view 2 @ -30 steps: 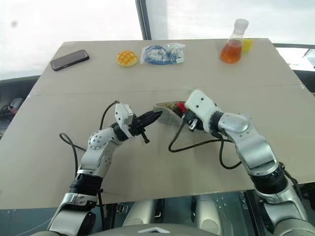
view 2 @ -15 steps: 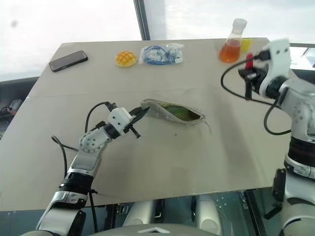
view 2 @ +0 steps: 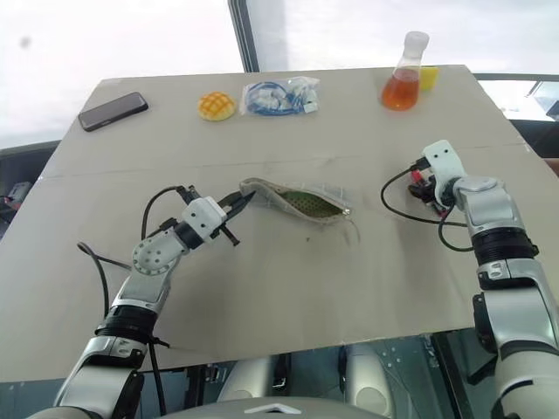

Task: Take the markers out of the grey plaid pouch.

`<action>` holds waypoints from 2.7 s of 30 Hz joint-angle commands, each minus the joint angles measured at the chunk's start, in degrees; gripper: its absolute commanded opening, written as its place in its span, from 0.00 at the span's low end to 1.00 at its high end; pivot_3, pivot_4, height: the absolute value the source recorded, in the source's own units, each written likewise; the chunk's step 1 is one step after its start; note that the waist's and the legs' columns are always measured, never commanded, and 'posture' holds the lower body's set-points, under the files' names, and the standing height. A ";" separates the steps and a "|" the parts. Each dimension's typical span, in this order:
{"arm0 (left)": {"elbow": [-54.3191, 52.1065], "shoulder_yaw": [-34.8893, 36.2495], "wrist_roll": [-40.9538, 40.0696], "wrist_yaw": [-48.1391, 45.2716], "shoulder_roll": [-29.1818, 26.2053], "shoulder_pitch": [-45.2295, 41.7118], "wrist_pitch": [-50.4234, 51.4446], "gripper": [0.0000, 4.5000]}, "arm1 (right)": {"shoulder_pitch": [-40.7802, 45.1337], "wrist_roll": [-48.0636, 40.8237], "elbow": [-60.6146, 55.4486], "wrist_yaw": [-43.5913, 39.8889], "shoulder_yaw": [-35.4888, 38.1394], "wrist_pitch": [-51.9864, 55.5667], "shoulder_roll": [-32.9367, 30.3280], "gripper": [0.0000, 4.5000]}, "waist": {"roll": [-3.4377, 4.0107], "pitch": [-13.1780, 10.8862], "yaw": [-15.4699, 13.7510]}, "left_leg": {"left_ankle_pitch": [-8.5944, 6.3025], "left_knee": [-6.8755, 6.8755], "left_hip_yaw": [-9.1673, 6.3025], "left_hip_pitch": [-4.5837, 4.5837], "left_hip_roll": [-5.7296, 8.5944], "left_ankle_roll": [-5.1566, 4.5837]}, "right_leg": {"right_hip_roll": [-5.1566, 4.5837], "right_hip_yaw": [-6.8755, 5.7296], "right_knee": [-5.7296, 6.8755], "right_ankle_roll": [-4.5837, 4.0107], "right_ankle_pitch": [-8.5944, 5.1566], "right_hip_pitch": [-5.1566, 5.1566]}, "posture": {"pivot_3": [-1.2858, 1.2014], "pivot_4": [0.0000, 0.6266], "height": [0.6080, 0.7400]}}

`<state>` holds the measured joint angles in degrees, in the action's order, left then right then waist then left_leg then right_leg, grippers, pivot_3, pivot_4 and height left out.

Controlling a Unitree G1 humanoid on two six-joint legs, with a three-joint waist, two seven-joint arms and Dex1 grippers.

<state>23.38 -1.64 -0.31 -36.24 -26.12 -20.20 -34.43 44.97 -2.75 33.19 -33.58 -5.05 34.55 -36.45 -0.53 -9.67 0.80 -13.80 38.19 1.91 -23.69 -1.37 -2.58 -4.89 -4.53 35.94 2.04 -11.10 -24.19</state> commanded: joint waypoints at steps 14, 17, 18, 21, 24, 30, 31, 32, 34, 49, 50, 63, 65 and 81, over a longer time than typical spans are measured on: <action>1.99 1.75 -9.81 -4.99 1.61 -0.71 1.34 0.00 | -15.53 -29.11 -71.89 4.13 11.28 34.28 8.98 0.01 | 0.09 -0.02 -0.29 | -0.01 0.03 -0.58 -0.06 -0.18 0.01 | -0.04 -0.21 -0.01 0.18 -0.14 0.01 | 0.52 0.24 1.00; 0.20 1.27 -11.02 -6.30 2.42 -0.65 2.86 0.00 | -14.30 -25.94 -67.99 7.43 4.39 32.02 12.96 0.01 | 0.10 -0.03 -0.27 | 0.00 0.10 -0.58 -0.07 -0.18 0.01 | -0.05 -0.21 0.02 0.10 -0.10 0.00 | 0.52 0.24 1.00; -0.29 1.26 -11.27 -6.57 2.66 -0.60 3.31 0.00 | -13.91 -25.25 -66.25 7.98 2.90 30.96 14.03 0.01 | 0.10 -0.03 -0.36 | 0.00 0.10 -0.58 -0.08 -0.15 0.01 | -0.06 -0.21 0.01 0.11 -0.09 0.01 | 0.52 0.24 1.00; -3.38 1.11 -13.09 -7.72 3.48 0.00 5.36 0.00 | -12.42 -21.68 -59.84 8.68 -2.41 26.21 15.63 0.01 | 0.09 -0.02 -0.36 | 0.00 0.10 -0.58 -0.13 -0.01 0.01 | -0.10 -0.19 0.00 -0.10 0.05 0.00 | 0.52 0.24 1.00; -9.77 -0.07 -15.72 -9.80 4.31 2.49 7.71 0.00 | -9.62 -16.19 -49.04 8.79 -7.69 18.44 17.41 0.01 | 0.09 -0.03 -0.18 | 0.00 0.08 -0.57 -0.16 0.09 0.00 | -0.10 -0.19 -0.04 -0.09 0.06 0.00 | 0.52 0.24 1.00; -24.94 -2.71 -27.64 -15.84 4.11 10.05 21.12 0.00 | -8.65 -11.75 -41.44 1.35 -12.87 10.53 13.89 0.01 | 0.14 -0.08 -0.18 | 0.00 0.02 -0.58 -0.15 0.06 0.00 | -0.03 -0.19 -0.06 -0.09 0.05 -0.01 | 0.52 0.24 1.00; -26.93 -2.78 -29.36 -16.57 3.93 11.26 23.23 0.00 | -8.65 -13.09 -42.72 0.81 -11.30 11.97 13.36 0.01 | 0.13 -0.09 -0.14 | 0.00 0.01 -0.59 -0.16 0.04 0.00 | -0.06 -0.18 -0.06 -0.08 0.04 -0.01 | 0.52 0.24 1.00; -28.53 -2.41 -31.40 -16.30 3.97 12.27 26.18 0.00 | -8.75 -14.41 -44.67 0.34 -9.53 13.68 12.32 0.01 | 0.13 -0.09 -0.15 | 0.00 0.02 -0.57 -0.16 0.00 0.00 | -0.07 -0.16 -0.06 -0.07 0.04 -0.01 | 0.52 0.24 1.00; -31.24 -1.16 -36.88 -15.03 3.85 13.47 33.76 0.00 | -9.40 -15.85 -48.69 -1.42 -7.99 16.05 9.19 0.01 | 0.12 -0.10 -0.21 | 0.00 0.02 -0.59 -0.15 0.00 0.00 | -0.07 -0.17 -0.06 -0.05 0.02 -0.01 | 0.52 0.24 1.00; -33.57 6.35 -62.84 -12.70 0.82 11.56 69.73 0.00 | -3.97 3.58 -57.74 -14.13 -29.61 3.81 -6.67 0.80 | 0.06 -0.10 -0.18 | 0.00 0.06 -0.63 -0.10 0.04 0.02 | 0.03 -0.18 -0.06 0.11 -0.15 -0.01 | 0.52 0.24 1.00; -33.68 6.16 -62.38 -12.80 1.06 11.34 69.91 0.00 | -3.41 5.30 -55.96 -13.71 -30.91 2.60 -5.32 0.80 | 0.06 -0.10 -0.18 | 0.00 0.08 -0.61 -0.10 0.06 0.02 | 0.02 -0.17 -0.06 0.07 -0.17 -0.01 | 0.52 0.24 1.00; -37.51 5.99 -56.80 -12.36 4.42 13.25 69.16 0.00 | -3.97 21.59 -23.00 7.57 -29.69 -21.68 15.03 0.25 | -0.05 0.01 -0.28 | 0.08 0.10 -0.64 -0.04 0.02 0.15 | 0.11 -0.08 0.01 0.02 -0.14 0.03 | 0.52 0.24 1.00; -36.99 6.57 -54.74 -11.89 4.66 13.20 67.62 0.00 | -5.97 20.50 -27.54 5.93 -26.81 -21.26 13.67 0.04 | -0.07 0.00 -0.33 | 0.08 0.11 -0.61 -0.05 0.05 0.14 | 0.03 0.00 0.00 0.00 -0.14 0.04 | 0.52 0.24 1.00; -27.75 10.55 -54.07 -14.69 5.62 6.69 67.99 0.00 | -12.90 9.01 -55.32 -8.45 -14.66 -3.49 6.47 0.01 | -0.04 -0.05 -0.28 | 0.07 0.05 -0.65 -0.08 0.03 0.13 | 0.15 -0.06 -0.05 0.04 -0.15 0.00 | 0.52 0.24 1.00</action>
<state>-3.74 8.07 -52.07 -49.32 -20.46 -12.67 32.26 31.38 5.97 -20.63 -41.04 -20.34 31.32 -28.74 -0.57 -9.72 0.52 -13.73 38.24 1.26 -23.79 -1.34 -2.45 -4.74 -4.58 35.88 2.09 -11.24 -24.19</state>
